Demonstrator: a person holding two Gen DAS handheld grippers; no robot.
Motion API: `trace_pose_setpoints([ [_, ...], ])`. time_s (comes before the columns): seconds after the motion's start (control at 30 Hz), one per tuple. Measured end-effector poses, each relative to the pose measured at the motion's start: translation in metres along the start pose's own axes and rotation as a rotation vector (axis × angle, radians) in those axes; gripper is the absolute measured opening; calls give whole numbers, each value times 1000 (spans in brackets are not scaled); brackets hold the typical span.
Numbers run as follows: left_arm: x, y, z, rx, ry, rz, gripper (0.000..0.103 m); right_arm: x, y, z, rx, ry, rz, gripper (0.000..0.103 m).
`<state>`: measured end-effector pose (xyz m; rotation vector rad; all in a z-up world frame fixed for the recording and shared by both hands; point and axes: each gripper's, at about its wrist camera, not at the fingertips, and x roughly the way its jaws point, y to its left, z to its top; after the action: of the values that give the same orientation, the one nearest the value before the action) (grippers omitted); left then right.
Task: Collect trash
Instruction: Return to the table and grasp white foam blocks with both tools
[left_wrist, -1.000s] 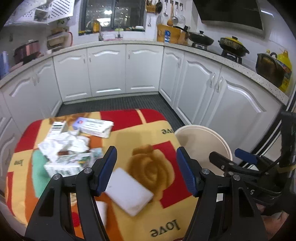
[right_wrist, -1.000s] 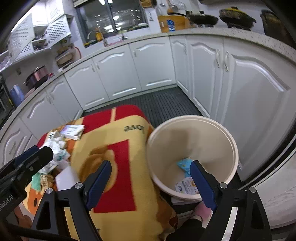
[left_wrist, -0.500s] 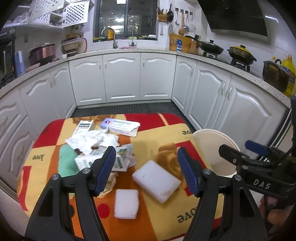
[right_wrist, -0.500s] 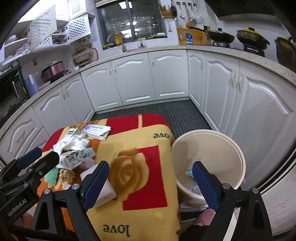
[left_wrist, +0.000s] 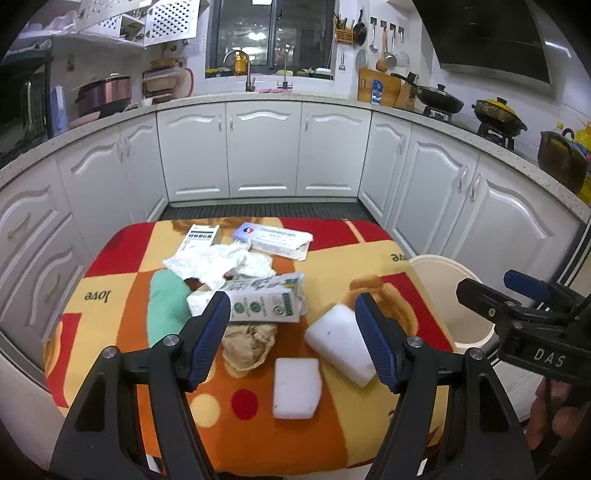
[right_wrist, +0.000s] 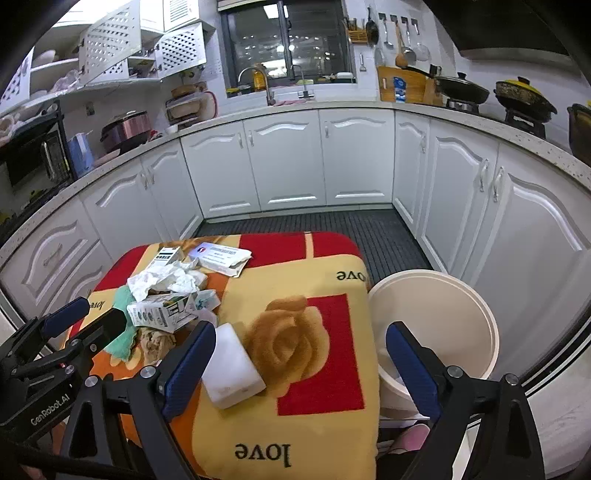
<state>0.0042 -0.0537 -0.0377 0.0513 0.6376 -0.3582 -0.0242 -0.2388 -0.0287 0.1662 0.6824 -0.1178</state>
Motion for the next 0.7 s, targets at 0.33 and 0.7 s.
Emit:
trace_pose_setpoints([
  [0.33, 12, 36, -25, -41, 125, -52, 70, 30, 11, -16, -17, 105, 86, 92],
  [0.7, 24, 66, -40, -104, 197, -38, 70, 98, 43, -43, -137, 278, 141, 92],
])
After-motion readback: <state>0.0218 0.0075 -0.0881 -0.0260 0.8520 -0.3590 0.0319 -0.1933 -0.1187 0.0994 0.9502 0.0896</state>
